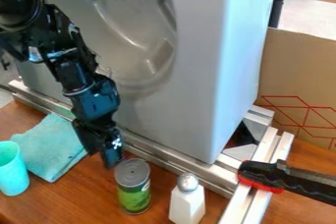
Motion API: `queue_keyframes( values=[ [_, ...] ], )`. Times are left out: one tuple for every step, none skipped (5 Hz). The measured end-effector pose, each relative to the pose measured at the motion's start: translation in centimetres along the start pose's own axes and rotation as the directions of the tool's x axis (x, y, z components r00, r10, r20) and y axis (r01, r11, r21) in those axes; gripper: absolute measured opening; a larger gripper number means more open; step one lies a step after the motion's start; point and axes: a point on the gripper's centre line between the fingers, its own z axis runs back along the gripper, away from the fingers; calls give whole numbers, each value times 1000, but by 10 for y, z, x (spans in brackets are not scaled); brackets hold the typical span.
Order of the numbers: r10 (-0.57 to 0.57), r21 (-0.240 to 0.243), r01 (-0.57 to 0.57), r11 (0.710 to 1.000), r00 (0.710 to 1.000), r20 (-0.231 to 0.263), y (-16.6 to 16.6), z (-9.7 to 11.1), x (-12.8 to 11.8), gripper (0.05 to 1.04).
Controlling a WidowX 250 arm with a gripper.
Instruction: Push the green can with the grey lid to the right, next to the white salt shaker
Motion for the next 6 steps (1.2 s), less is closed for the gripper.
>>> queue_keyframes(
  values=[
    [29,-51,-27,998,999,23,-8,3,0,1001],
    [63,-40,-61,997,997,52,-6,14,-5,1001],
    [124,78,-127,989,991,46,6,29,-12,1001],
    [126,255,-127,958,992,20,18,61,-27,1001],
    [118,318,-113,941,993,6,21,81,-33,1001],
    [178,312,-167,935,984,-6,32,103,-48,1001]
  ],
)
